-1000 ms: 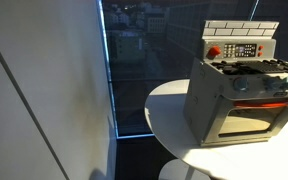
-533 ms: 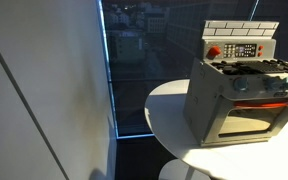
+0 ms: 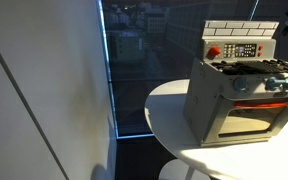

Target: Press the top right orange button on the stove

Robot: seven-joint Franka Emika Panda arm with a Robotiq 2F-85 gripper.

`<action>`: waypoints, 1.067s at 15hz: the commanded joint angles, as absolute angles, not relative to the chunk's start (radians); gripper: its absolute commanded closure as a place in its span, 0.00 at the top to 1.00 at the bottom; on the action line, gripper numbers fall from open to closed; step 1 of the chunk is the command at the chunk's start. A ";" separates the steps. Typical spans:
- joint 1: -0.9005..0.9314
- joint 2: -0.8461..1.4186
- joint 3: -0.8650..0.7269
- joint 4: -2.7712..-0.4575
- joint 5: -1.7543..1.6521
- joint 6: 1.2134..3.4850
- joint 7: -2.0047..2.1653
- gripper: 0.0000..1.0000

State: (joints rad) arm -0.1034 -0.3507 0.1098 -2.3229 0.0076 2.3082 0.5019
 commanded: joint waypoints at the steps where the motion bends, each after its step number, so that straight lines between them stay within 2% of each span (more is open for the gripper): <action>1: -0.138 -0.257 0.115 -2.240 -0.056 2.331 0.605 1.00; 16: -0.112 0.020 0.003 -2.008 -0.272 2.357 0.835 1.00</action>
State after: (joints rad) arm -0.1366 -0.0227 0.0328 -2.0676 -0.2446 2.3654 0.7735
